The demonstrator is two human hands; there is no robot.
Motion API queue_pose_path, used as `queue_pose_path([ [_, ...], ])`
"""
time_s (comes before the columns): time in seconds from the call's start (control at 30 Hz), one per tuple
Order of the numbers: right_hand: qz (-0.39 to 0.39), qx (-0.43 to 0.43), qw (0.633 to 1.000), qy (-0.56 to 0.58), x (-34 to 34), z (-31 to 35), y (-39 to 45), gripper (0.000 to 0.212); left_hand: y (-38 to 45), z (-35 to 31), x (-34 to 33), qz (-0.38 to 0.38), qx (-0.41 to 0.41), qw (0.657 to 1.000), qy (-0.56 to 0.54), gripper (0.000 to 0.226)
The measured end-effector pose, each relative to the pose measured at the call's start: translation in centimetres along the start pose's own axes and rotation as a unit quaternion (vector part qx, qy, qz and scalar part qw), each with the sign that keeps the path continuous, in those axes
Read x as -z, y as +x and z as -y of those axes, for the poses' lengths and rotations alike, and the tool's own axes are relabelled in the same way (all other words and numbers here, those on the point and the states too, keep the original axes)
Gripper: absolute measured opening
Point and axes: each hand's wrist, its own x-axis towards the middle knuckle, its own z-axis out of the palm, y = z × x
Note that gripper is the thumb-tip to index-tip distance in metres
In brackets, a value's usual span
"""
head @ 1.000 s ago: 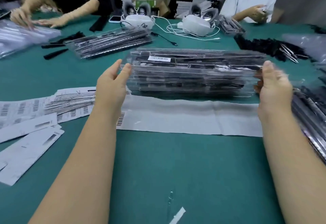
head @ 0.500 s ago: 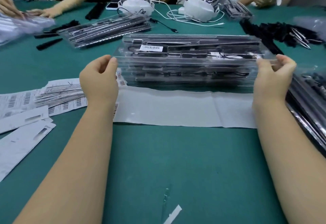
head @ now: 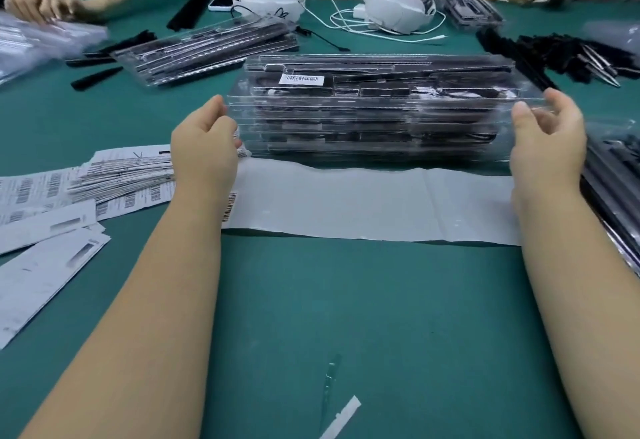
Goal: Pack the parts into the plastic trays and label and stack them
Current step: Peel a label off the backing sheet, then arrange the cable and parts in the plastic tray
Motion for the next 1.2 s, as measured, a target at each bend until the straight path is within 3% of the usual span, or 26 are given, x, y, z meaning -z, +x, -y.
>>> queue_pose_path([
  [0.1,-0.005,0.002,1.000,-0.011,0.0,0.0,0.0,0.048,-0.1,0.0,0.0,0.006,-0.018,1.000,-0.004,0.023],
  [0.23,-0.023,-0.003,0.999,-0.033,-0.2,0.0,-0.1,0.059,0.1,0.3,-0.1,-0.021,-0.012,1.000,-0.020,0.044],
  [0.33,-0.067,-0.018,0.996,-0.056,-0.6,0.4,-0.3,0.056,-0.1,0.1,-0.1,-0.053,-0.036,0.998,-0.018,0.036],
  [0.43,-0.116,0.032,0.987,-0.104,-0.7,1.4,-1.4,0.049,-0.8,-0.2,-0.2,-0.085,-0.118,0.989,0.037,0.026],
  [0.53,-0.125,0.119,0.980,-0.102,-0.8,3.3,-3.3,0.043,-2.2,-0.5,-1.0,-0.050,-0.243,0.962,0.112,0.024],
  [0.63,-0.063,0.150,0.977,-0.137,-0.2,5.4,-4.3,0.032,-4.1,-0.9,-2.5,0.068,-0.303,0.931,0.192,0.022],
  [0.73,0.068,0.076,0.969,-0.227,1.5,6.6,-4.8,0.028,-6.1,-1.5,-3.4,0.173,-0.329,0.889,0.268,0.023],
  [0.83,0.166,0.034,0.930,-0.327,4.7,7.5,-5.7,0.035,-8.7,-2.6,-4.1,0.247,-0.354,0.858,0.279,0.020],
  [0.9,0.186,0.031,0.904,-0.383,7.6,8.2,-6.5,0.039,-10.8,-3.4,-4.7,0.316,-0.319,0.862,0.235,0.019],
  [0.97,0.182,0.030,0.894,-0.409,10.7,8.9,-7.0,0.044,-12.7,-4.1,-5.9,0.400,-0.214,0.875,0.166,0.020],
  [1.07,0.194,0.019,0.876,-0.442,14.9,9.7,-7.2,0.049,-15.2,-5.0,-8.3,0.490,-0.078,0.860,0.117,0.016],
  [1.2,0.191,-0.010,0.855,-0.483,19.9,9.4,-6.4,0.057,-19.6,-5.8,-11.3,0.549,0.044,0.834,0.049,0.009],
])
